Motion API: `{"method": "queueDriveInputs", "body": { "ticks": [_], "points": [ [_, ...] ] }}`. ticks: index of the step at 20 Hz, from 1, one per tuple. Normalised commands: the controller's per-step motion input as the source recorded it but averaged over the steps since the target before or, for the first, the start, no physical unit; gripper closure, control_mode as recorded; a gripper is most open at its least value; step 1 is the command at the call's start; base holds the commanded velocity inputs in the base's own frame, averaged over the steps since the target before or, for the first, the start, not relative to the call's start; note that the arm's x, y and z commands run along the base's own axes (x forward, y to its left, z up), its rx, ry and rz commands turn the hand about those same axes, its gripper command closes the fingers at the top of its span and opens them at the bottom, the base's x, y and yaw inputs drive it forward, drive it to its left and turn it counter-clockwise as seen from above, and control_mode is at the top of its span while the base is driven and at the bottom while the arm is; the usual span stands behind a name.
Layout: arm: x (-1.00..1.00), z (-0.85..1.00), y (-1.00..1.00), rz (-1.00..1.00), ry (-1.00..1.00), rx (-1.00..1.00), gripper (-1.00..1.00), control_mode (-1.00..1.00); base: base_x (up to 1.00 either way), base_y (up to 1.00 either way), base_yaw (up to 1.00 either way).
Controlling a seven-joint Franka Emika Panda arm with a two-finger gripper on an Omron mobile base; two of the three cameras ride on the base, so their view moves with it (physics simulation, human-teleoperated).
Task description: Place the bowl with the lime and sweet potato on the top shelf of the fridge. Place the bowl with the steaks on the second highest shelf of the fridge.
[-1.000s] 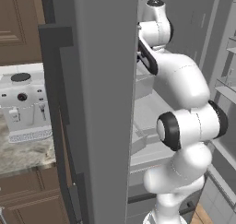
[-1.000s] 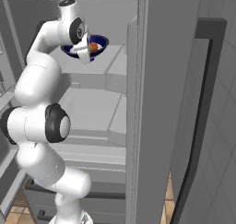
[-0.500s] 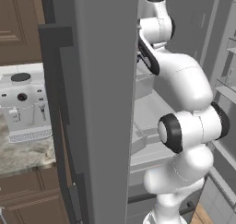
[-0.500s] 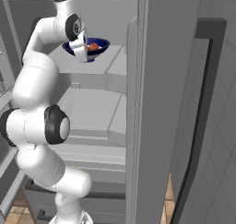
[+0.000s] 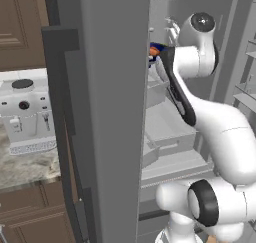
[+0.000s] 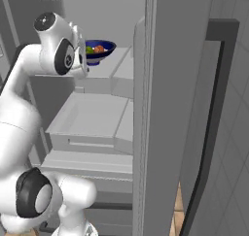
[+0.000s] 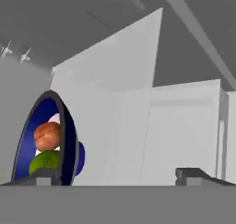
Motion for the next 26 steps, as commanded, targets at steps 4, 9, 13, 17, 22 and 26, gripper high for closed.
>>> {"method": "queueDriveInputs", "body": {
  "ticks": [4, 9, 13, 17, 22, 26],
  "points": [
    [-1.0, 0.31, -0.21, 0.0, -0.53, 0.07, -1.0, -1.0, 0.0, 0.0, 0.0],
    [-1.0, 0.25, -0.16, 0.0, -0.18, 0.01, -1.0, -1.0, 0.0, 0.0, 0.0],
    [-1.0, 0.0, -0.08, 0.0, 0.06, 0.0, -1.0, -1.0, 0.0, 0.0, 0.0],
    [-1.0, -0.19, -0.08, 0.0, 0.32, -0.05, -1.0, -1.0, 0.0, 0.0, 0.0],
    [-1.0, -0.17, -0.32, 0.04, 0.54, -0.01, -1.0, -1.0, 0.0, 0.0, 0.0],
    [-0.36, -0.11, -0.03, 0.04, 0.18, -0.04, -1.0, -1.0, 0.0, 0.0, 0.0]
  ]
}}
